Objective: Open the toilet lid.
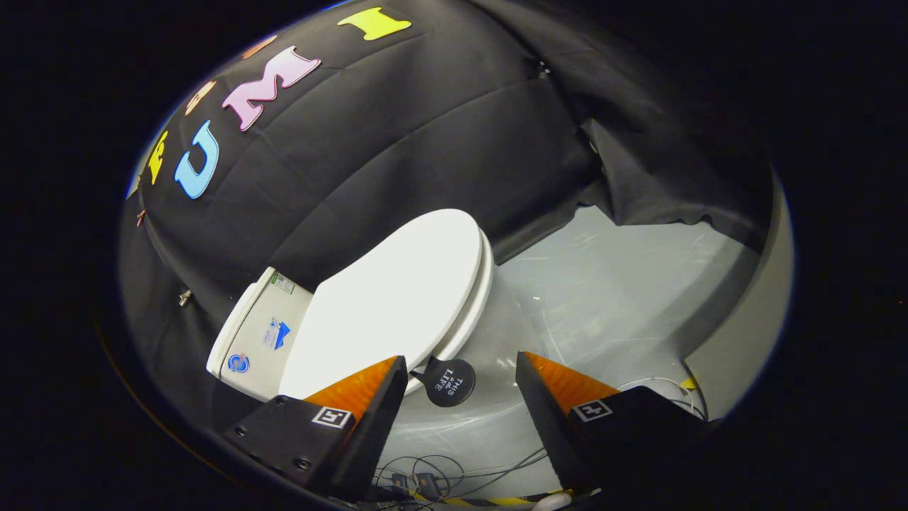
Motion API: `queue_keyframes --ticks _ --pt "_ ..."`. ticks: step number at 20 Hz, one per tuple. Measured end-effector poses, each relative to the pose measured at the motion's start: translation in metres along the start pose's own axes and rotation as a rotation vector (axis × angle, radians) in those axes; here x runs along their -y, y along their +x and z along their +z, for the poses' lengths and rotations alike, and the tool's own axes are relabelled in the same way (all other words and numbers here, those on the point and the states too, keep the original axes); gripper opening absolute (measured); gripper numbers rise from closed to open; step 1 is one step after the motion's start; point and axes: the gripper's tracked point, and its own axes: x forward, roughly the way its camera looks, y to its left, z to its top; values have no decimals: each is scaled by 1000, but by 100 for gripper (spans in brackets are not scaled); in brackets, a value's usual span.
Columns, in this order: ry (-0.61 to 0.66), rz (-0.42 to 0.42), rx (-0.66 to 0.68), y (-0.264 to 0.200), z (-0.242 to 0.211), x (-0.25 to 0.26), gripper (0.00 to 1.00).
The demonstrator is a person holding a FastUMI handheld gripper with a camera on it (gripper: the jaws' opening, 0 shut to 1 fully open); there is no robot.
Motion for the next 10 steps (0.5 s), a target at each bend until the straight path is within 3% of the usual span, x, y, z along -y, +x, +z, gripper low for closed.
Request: queue_keyframes --ticks 2,4,9,10 --pt "55 17 -13 4 -1 -1 97" --pt "122 35 -31 5 -7 2 86" --pt "295 79 -62 14 -18 8 86" --pt "322 71 -58 13 -19 12 74"
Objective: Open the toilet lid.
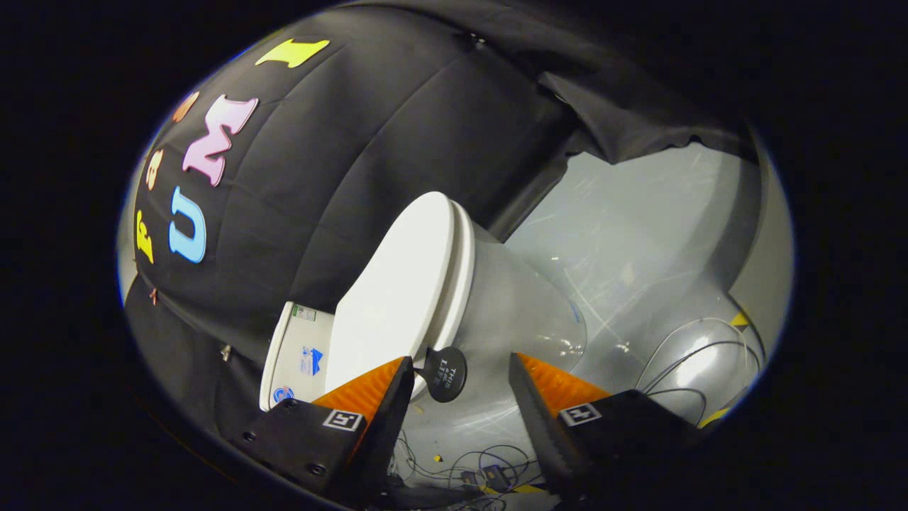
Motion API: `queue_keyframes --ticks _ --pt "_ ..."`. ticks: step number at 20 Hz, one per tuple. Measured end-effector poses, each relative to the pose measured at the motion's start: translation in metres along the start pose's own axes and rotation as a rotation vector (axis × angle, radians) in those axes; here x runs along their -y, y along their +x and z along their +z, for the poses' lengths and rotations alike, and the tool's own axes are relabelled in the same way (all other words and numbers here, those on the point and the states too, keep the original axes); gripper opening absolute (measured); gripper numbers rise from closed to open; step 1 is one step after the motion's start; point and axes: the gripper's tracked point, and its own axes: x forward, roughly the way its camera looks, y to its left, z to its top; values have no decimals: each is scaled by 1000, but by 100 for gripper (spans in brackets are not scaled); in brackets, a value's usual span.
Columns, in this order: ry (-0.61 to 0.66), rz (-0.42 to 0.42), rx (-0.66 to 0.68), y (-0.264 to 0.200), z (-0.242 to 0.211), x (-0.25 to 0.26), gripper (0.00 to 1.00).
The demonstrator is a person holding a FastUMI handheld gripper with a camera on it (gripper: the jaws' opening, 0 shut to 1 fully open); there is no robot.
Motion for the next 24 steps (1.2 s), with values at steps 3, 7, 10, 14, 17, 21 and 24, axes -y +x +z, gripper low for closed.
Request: queue_keyframes --ticks 3,7,10,14,17,21,24 --pt "60 48 -39 5 -7 -4 50" --pt "106 101 -47 9 -7 -10 39" --pt "144 150 -51 9 -9 -15 39" --pt "235 182 -53 13 -7 -18 19" --pt "245 186 -42 21 -3 -17 13" --pt "271 195 -55 17 -8 -19 7" --pt "208 173 -52 18 -8 -22 7"
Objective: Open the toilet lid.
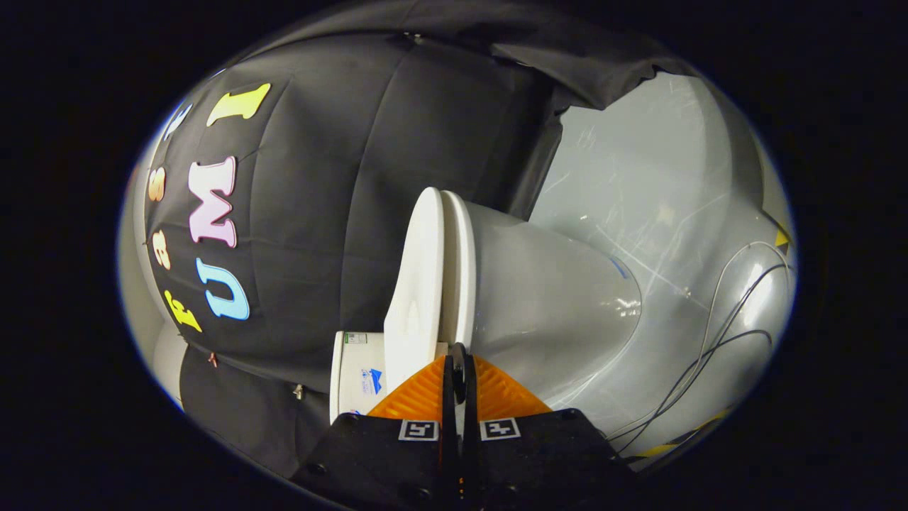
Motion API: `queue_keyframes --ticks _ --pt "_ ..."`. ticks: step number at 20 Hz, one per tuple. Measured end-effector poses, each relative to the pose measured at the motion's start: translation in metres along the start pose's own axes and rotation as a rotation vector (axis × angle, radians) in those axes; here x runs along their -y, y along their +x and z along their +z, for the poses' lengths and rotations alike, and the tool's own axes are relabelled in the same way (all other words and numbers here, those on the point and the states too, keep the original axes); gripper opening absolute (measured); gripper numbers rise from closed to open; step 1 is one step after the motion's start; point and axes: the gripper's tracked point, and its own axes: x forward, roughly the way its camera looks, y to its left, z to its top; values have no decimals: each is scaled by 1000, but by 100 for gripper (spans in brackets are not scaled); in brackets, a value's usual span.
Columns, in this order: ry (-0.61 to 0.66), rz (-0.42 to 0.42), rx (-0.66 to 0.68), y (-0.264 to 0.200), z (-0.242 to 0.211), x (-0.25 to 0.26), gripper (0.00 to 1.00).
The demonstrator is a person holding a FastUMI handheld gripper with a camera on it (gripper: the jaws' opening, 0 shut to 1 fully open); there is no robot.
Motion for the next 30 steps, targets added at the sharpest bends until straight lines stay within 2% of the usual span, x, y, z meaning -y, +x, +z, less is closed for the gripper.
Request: queue_keyframes --ticks 4,13,28,30 --pt "-6 -17 11 -5 2 -10 7" --pt "-201 -76 46 -16 5 -55 7" --pt "-445 -108 103 -40 -4 -161 7" --pt "-496 -145 103 -40 -11 -175 7"
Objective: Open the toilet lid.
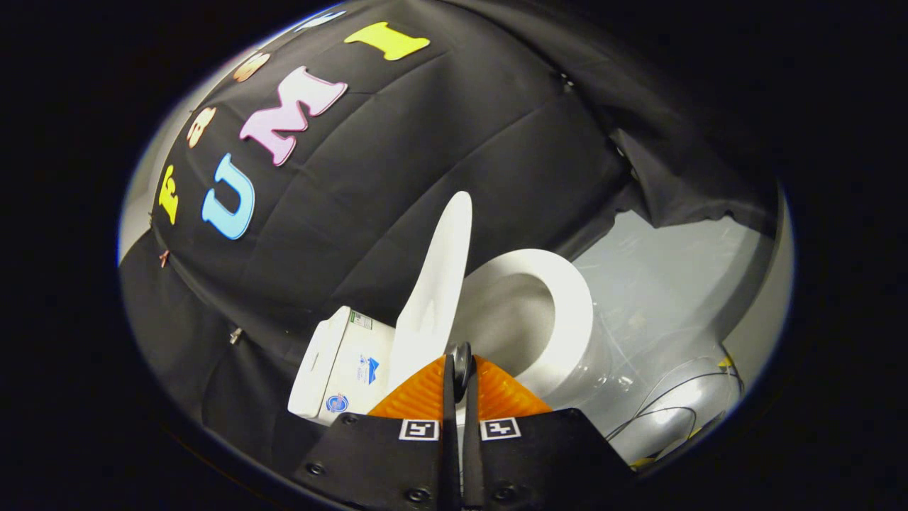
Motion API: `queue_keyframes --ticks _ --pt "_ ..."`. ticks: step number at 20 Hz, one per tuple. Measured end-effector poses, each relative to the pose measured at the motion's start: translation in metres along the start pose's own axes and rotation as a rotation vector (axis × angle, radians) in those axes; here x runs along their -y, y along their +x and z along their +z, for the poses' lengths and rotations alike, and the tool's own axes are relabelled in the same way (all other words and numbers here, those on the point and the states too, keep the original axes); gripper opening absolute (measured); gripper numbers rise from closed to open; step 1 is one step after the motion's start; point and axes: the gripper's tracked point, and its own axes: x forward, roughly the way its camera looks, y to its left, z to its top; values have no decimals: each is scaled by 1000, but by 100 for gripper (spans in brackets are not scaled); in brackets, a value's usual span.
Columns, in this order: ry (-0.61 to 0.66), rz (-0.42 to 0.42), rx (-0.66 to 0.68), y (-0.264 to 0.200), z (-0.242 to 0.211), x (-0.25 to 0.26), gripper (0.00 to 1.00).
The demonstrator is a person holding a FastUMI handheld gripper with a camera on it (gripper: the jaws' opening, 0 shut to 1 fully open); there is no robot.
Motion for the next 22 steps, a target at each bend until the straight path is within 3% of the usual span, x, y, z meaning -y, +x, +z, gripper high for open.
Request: queue_keyframes --ticks 3,17,22 --pt "-76 -57 9 -10 5 -23 7" --pt "-304 -115 88 -26 9 -145 7" --pt "-307 -131 114 -27 5 -174 7"
